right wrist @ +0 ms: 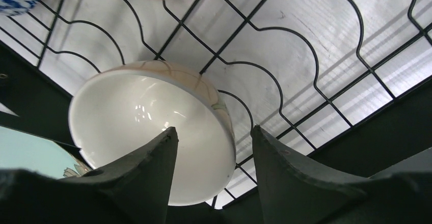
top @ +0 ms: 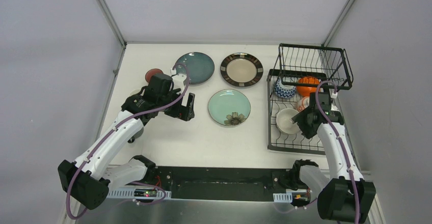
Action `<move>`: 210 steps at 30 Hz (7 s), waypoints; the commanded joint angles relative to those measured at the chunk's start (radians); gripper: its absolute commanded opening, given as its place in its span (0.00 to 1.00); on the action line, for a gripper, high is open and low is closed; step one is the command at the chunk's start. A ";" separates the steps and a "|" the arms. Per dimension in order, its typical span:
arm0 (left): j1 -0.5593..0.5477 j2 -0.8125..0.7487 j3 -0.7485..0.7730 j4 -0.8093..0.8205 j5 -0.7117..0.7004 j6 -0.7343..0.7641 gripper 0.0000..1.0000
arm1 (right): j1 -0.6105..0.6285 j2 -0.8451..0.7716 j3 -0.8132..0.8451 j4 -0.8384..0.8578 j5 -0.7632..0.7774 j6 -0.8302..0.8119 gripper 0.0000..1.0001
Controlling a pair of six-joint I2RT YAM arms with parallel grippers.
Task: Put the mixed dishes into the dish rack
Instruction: Pick up the bowl from the dish rack, then turn the bowl upside down on the dish rack.
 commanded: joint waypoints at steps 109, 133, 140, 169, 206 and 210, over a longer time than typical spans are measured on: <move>-0.038 0.280 0.093 0.695 0.543 -0.728 0.00 | 0.920 -0.014 -0.093 1.139 -0.068 0.218 0.81; -0.035 0.257 0.077 0.444 0.431 -0.467 0.82 | 0.801 -0.100 -0.095 0.916 -0.005 0.177 0.50; -0.035 0.245 0.249 0.124 0.232 -0.162 0.99 | 0.789 -0.167 0.015 0.575 0.126 0.087 0.49; -0.037 0.037 0.099 0.014 -0.110 0.114 0.99 | 0.763 0.046 0.264 -0.095 0.707 -0.035 0.45; -0.037 0.015 0.089 0.026 -0.119 0.119 0.99 | 0.636 0.332 0.201 0.118 0.623 -0.454 0.46; -0.037 0.016 0.088 0.026 -0.118 0.118 0.99 | 0.636 0.312 0.224 0.111 0.571 -0.577 0.47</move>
